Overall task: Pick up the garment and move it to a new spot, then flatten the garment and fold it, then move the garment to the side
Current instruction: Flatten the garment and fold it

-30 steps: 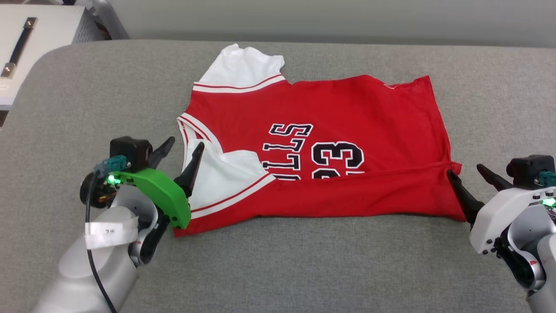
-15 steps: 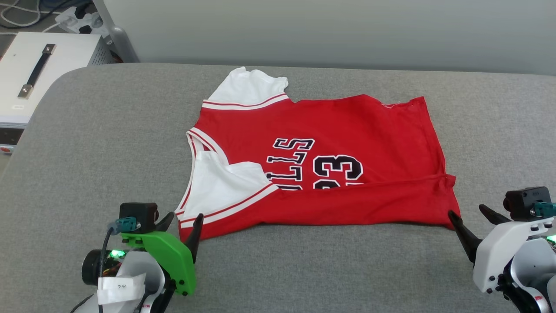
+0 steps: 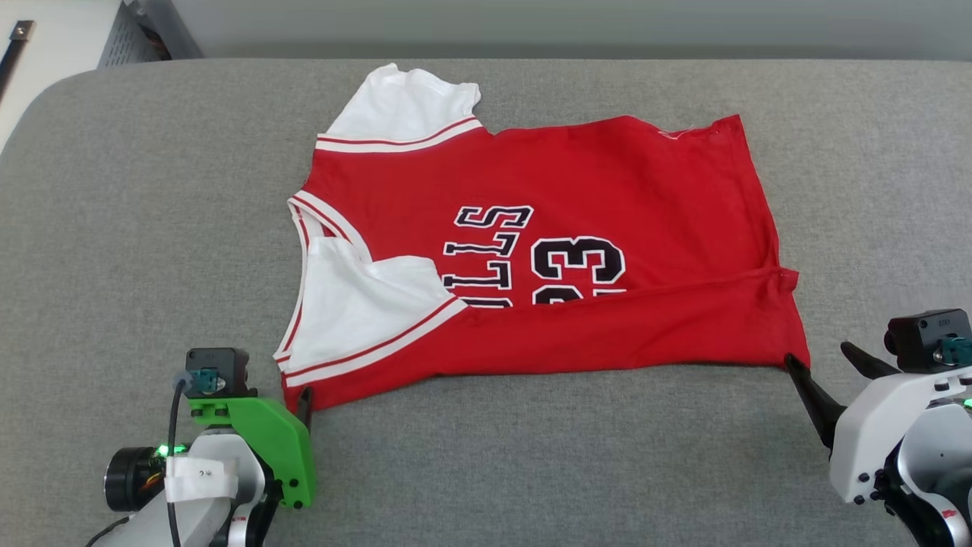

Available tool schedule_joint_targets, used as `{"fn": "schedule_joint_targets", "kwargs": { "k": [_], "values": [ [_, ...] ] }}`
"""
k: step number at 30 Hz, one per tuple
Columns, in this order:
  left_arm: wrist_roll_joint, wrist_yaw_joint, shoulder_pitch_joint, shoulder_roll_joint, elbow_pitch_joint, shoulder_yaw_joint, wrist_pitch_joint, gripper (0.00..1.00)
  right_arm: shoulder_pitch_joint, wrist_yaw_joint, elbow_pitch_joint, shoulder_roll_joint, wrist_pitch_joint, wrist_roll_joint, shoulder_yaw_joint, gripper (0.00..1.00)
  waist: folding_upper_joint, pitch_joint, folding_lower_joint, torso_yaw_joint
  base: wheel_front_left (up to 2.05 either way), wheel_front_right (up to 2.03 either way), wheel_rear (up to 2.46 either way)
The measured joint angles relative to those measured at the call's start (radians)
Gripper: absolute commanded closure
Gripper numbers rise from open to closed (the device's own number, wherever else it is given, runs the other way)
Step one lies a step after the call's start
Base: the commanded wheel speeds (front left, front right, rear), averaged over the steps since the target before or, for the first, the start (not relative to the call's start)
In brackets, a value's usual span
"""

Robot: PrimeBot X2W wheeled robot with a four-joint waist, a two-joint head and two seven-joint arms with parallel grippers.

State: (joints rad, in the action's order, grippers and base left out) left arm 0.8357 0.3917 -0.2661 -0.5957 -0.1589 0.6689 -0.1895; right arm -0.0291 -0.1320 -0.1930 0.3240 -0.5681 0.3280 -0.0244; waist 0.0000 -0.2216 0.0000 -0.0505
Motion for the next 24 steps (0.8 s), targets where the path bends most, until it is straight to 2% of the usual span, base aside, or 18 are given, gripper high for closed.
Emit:
{"fn": "schedule_joint_targets", "kwargs": {
  "k": [5,9,10,11,12,13,17,24],
  "values": [
    [0.004,-0.003,-0.019,0.01,-0.047,-0.011,0.014,0.0,-0.006,0.0,-0.003,-0.001,0.0,-0.009,0.002,0.0,0.0,-0.037,0.0,0.014,0.0,0.0,0.0],
    [0.01,-0.021,-0.044,0.011,-0.083,-0.005,-0.002,0.0,-0.013,0.0,-0.004,-0.003,0.0,-0.01,0.0,0.0,0.0001,-0.058,0.0,0.024,0.0,0.0,0.0],
    [0.013,-0.028,-0.048,0.011,-0.089,-0.004,-0.009,0.04,-0.014,0.0,-0.004,-0.003,0.0,-0.01,0.001,0.0,0.0,-0.062,0.0,0.026,0.0,0.0,0.0],
    [0.017,-0.034,-0.049,0.011,-0.091,-0.003,-0.015,0.52,-0.014,0.0,-0.004,-0.003,0.0,-0.01,0.001,0.0,0.0001,-0.064,0.0,0.028,0.0,0.0,0.0],
    [0.018,-0.039,-0.053,0.011,-0.095,-0.002,-0.019,0.86,-0.014,0.0,-0.004,-0.003,0.0,-0.01,0.002,0.0,0.0001,-0.065,0.0,0.029,0.0,0.0,0.0],
    [0.019,-0.046,-0.058,0.012,-0.099,-0.001,-0.023,1.0,-0.014,0.0,-0.002,-0.003,0.0,-0.013,0.003,0.0,0.0,-0.065,0.0,0.029,0.0,0.0,0.0],
    [0.028,-0.071,-0.066,0.032,-0.115,0.002,-0.024,1.0,-0.014,0.0,0.01,0.0,-0.002,-0.023,0.005,0.0,0.0,-0.051,0.0,0.025,0.0,0.0,0.0],
    [0.028,-0.072,-0.056,0.036,-0.083,-0.001,0.032,1.0,-0.016,0.0,0.036,0.007,-0.037,-0.044,0.002,0.0,0.0,-0.005,0.0,0.007,0.0,0.0,0.0]
  ]
}}
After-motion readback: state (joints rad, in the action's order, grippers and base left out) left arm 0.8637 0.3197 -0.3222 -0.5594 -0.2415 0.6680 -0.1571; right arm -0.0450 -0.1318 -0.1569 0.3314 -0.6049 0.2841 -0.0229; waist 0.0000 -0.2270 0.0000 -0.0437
